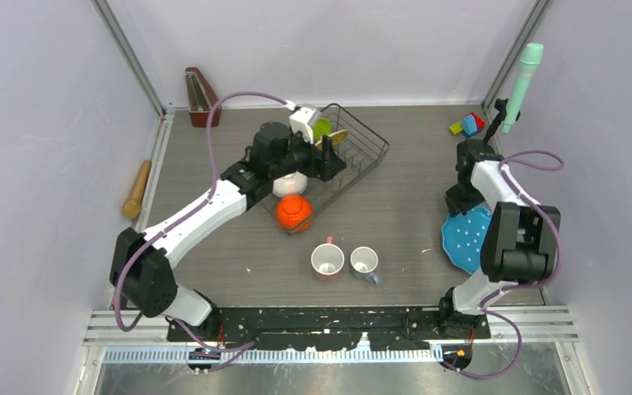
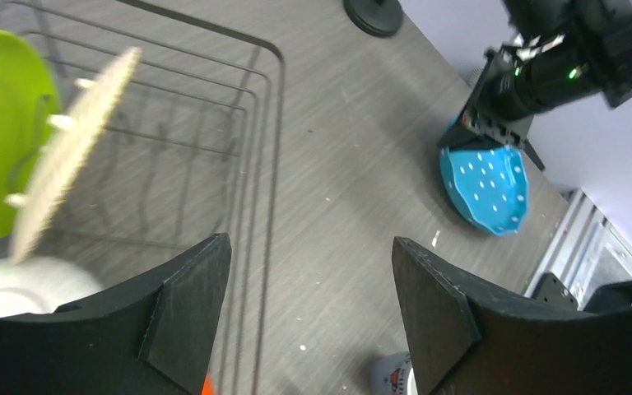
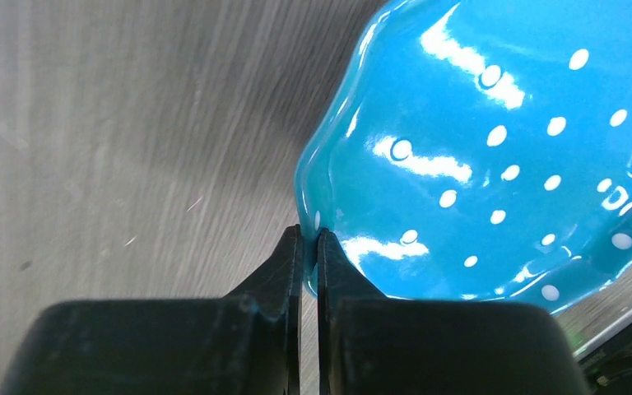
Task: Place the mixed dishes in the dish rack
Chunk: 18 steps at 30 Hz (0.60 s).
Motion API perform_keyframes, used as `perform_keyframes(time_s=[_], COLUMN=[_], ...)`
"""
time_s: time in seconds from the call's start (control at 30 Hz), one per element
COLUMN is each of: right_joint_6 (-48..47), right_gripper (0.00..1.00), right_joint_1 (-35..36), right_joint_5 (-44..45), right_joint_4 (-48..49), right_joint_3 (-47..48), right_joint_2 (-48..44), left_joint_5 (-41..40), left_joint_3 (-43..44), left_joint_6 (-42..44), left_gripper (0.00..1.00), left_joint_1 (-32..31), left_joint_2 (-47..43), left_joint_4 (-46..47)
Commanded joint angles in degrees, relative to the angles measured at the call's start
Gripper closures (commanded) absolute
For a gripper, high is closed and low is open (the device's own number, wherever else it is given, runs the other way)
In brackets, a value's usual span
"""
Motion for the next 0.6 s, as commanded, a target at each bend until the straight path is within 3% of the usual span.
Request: perform_keyframes(time_s=[0.0,0.27,0.57], right_joint_6=[8.55,22.47,26.26], right_gripper=[1.00,1.00,1.00], right_joint_1=[-0.09,-0.11,-0.11], right_joint_5=[-8.19,-16.07,-20.15], right_joint_4=[3.20,11.03,11.08], right_joint_3=[0.00,-6.94,-8.60], right_joint_2=[-10.37,-23.06,-27.91], left_joint_5=[0.11,-5.09,-2.49], left_joint_3=[2.07,3.70,12.70], left_joint_6=[0.07,1.98,7.24], left_gripper=[0.26,0.16,0.09], left_joint_1=[-6.43,-15.55,-20.00], left_joint_2=[4.21,14.73,25.84], left_joint_4=[6.90,17.53,16.72])
